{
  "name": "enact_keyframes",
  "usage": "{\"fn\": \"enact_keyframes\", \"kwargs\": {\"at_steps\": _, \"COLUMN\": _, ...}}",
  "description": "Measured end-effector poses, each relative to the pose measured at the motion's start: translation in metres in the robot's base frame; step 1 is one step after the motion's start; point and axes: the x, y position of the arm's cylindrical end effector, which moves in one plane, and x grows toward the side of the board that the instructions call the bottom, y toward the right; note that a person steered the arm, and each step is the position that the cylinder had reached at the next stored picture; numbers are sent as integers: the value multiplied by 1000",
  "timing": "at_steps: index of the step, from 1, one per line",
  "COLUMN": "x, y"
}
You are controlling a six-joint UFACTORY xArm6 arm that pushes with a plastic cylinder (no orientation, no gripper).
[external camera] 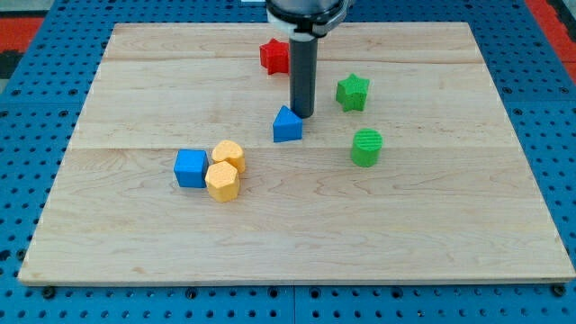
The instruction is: Push the red circle and red star to the top left
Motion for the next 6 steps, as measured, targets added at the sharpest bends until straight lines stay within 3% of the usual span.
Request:
{"fn": "enact_keyframes", "kwargs": {"at_steps": 1, "x": -40, "y": 44}}
{"fn": "enact_keyframes", "kwargs": {"at_steps": 2, "x": -57, "y": 37}}
{"fn": "enact_keyframes", "kwargs": {"at_steps": 5, "x": -107, "y": -91}}
{"fn": "enact_keyframes", "kwargs": {"at_steps": 6, "x": -128, "y": -100}}
